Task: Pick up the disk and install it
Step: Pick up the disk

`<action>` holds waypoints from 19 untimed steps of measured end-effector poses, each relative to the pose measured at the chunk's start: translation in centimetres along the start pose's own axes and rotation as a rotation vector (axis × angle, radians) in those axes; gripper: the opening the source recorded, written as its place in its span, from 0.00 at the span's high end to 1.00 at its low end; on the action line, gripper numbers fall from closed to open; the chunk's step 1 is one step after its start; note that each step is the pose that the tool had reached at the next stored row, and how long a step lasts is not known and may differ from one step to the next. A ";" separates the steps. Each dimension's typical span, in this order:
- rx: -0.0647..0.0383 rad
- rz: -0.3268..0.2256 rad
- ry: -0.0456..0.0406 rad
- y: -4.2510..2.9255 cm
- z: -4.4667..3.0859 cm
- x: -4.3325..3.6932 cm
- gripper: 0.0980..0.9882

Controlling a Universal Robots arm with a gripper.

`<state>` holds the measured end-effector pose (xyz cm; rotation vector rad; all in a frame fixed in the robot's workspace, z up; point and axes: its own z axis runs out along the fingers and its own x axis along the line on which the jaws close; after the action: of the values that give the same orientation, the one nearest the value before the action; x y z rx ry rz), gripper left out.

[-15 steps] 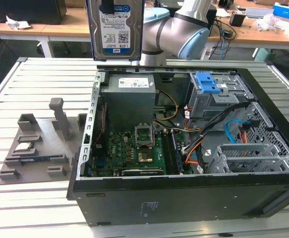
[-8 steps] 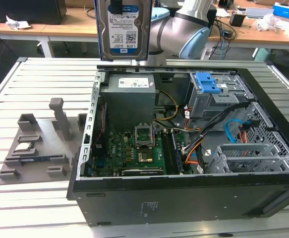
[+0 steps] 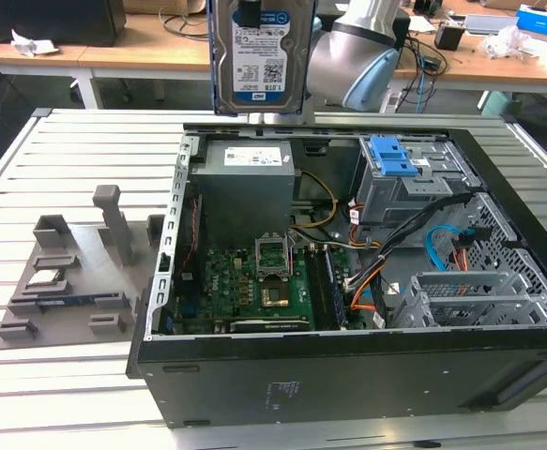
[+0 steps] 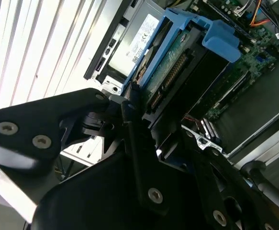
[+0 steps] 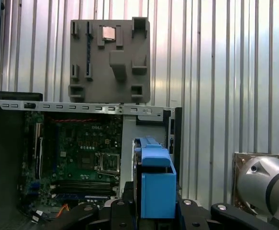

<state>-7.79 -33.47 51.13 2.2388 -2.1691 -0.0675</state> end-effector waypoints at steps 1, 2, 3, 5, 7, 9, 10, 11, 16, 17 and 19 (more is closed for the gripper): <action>0.000 0.000 0.0000 -0.40 -0.02 0.01 0.70; 0.000 0.000 0.0000 -0.84 -0.04 0.03 0.70; 0.000 0.000 0.0000 -1.47 -0.07 0.05 0.70; 0.000 0.000 0.0000 -2.12 -0.10 0.07 0.70; 0.000 0.000 0.0000 -2.94 -0.14 0.09 0.70; 0.000 0.000 0.0000 -3.68 -0.17 0.12 0.70; 0.000 0.000 0.0000 -4.07 -0.19 0.13 0.70; 0.000 0.000 0.0000 -4.46 -0.21 0.14 0.70; 0.000 0.000 -0.0001 -4.62 -0.22 0.15 0.70; 0.000 0.000 -0.0001 -4.63 -0.22 0.15 0.70; 0.000 0.000 -0.0001 -4.65 -0.22 0.15 0.70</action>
<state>-3.13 -33.47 51.13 2.2388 -2.1692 -0.0676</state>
